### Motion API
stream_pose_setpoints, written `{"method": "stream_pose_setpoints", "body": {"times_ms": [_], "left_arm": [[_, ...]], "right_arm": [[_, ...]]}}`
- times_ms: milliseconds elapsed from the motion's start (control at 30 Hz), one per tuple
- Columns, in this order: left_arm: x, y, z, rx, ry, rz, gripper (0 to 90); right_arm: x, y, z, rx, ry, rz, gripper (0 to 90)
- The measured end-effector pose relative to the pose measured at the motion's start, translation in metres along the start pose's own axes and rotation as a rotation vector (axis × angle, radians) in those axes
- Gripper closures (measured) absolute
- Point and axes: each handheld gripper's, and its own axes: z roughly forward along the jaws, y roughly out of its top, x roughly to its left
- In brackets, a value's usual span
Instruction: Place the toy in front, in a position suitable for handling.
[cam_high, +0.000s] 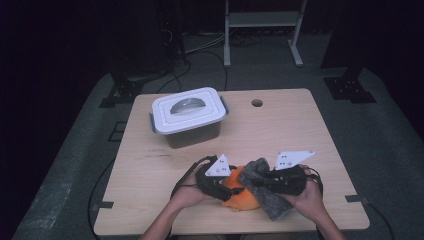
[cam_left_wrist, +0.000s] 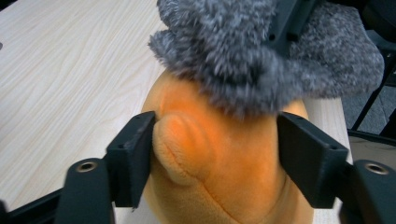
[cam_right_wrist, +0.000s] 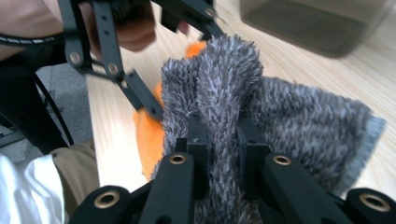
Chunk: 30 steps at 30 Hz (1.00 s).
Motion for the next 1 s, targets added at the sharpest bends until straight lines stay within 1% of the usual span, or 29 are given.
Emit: {"method": "stream_pose_setpoints", "body": {"times_ms": [33, 100, 167, 200, 233, 267, 300, 333, 367, 400, 433, 467, 500, 533, 567, 600, 633, 667, 700, 733, 767, 800, 833, 867, 900, 933, 967, 1000], "left_arm": [[0.001, -0.002, -0.001, 0.004, -0.003, 0.000, 33.7], [0.002, -0.005, -0.002, 0.001, -0.010, 0.001, 34.2], [0.004, -0.006, -0.004, -0.006, -0.020, -0.020, 33.8], [0.005, -0.006, -0.004, -0.008, -0.023, -0.030, 31.1], [0.006, -0.004, -0.005, -0.009, -0.025, -0.052, 27.2], [0.007, -0.003, -0.004, -0.003, -0.019, -0.068, 19.6], [0.008, -0.002, -0.002, 0.017, -0.024, -0.085, 16.0], [0.008, -0.002, -0.001, 0.022, -0.030, -0.089, 15.4], [0.007, -0.003, 0.000, 0.025, -0.032, -0.079, 17.8], [0.005, -0.004, 0.001, 0.024, -0.025, -0.068, 23.7], [0.003, -0.004, 0.000, 0.018, -0.007, -0.037, 29.4], [0.002, -0.003, -0.002, 0.008, 0.005, -0.017, 35.0], [0.002, -0.002, -0.004, -0.008, 0.014, 0.012, 37.8], [0.001, 0.000, -0.006, -0.030, 0.027, 0.042, 39.8], [0.000, 0.000, -0.007, -0.048, 0.039, 0.061, 40.6], [-0.001, 0.001, -0.008, -0.067, 0.052, 0.094, 41.4], [-0.003, 0.001, -0.009, -0.077, 0.065, 0.139, 41.6], [-0.004, 0.001, -0.008, -0.079, 0.061, 0.154, 41.4], [-0.004, -0.001, -0.007, -0.073, 0.046, 0.167, 40.8], [-0.004, -0.002, -0.006, -0.076, 0.045, 0.158, 39.4], [-0.002, -0.003, -0.006, -0.068, 0.035, 0.132, 36.8], [0.001, -0.003, -0.006, -0.052, 0.020, 0.080, 30.5], [0.004, -0.002, -0.006, -0.052, 0.015, 0.024, 22.2], [0.006, -0.002, -0.005, -0.055, 0.003, -0.008, 16.7], [0.006, -0.001, -0.003, -0.043, -0.013, -0.034, 13.8], [0.005, -0.001, -0.001, -0.032, -0.007, -0.028, 13.4], [0.004, -0.002, 0.000, -0.023, -0.001, -0.015, 16.0], [0.002, -0.003, 0.000, -0.008, 0.014, 0.016, 23.0]], "right_arm": [[-0.002, -0.002, -0.001, 0.001, -0.002, 0.004, 78.6], [-0.010, -0.009, -0.005, 0.001, -0.001, 0.036, 78.6], [-0.016, -0.016, -0.008, 0.005, -0.003, 0.065, 78.6], [-0.018, -0.019, -0.009, 0.011, -0.001, 0.077, 78.6], [-0.019, -0.020, -0.010, 0.009, 0.002, 0.080, 78.6], [-0.018, -0.021, -0.010, 0.010, 0.007, 0.083, 78.6], [-0.017, -0.021, -0.009, 0.013, 0.010, 0.083, 78.5], [-0.014, -0.019, -0.008, 0.019, 0.018, 0.068, 78.5], [-0.012, -0.018, -0.007, 0.022, 0.018, 0.061, 78.6], [-0.010, -0.017, -0.006, 0.026, 0.014, 0.056, 78.6], [-0.010, -0.016, -0.006, 0.029, 0.011, 0.054, 78.6], [-0.010, -0.016, -0.007, 0.025, 0.009, 0.051, 78.6], [-0.010, -0.015, -0.008, 0.023, 0.006, 0.055, 78.6], [-0.011, -0.014, -0.010, 0.016, 0.001, 0.055, 78.6], [-0.011, -0.013, -0.012, 0.006, -0.003, 0.056, 78.6], [-0.011, -0.012, -0.014, -0.007, -0.005, 0.059, 78.6], [-0.011, -0.010, -0.016, -0.029, -0.003, 0.059, 78.7], [-0.010, -0.007, -0.018, -0.050, -0.007, 0.054, 78.6], [-0.010, -0.005, -0.017, -0.059, -0.012, 0.049, 78.6], [-0.009, -0.004, -0.015, -0.058, -0.015, 0.047, 78.6], [-0.009, -0.003, -0.011, -0.050, -0.014, 0.044, 78.6], [-0.008, -0.003, -0.007, -0.037, -0.012, 0.045, 78.6], [-0.007, -0.004, -0.002, -0.027, -0.003, 0.041, 78.6], [-0.004, -0.004, 0.002, -0.023, 0.013, 0.040, 78.6], [-0.002, -0.003, 0.004, -0.024, 0.021, 0.033, 78.6], [0.001, -0.002, 0.005, -0.020, 0.029, 0.020, 78.6], [0.004, 0.000, 0.006, -0.015, 0.027, 0.009, 78.6], [0.006, 0.000, 0.007, -0.011, 0.019, 0.002, 78.6]]}}
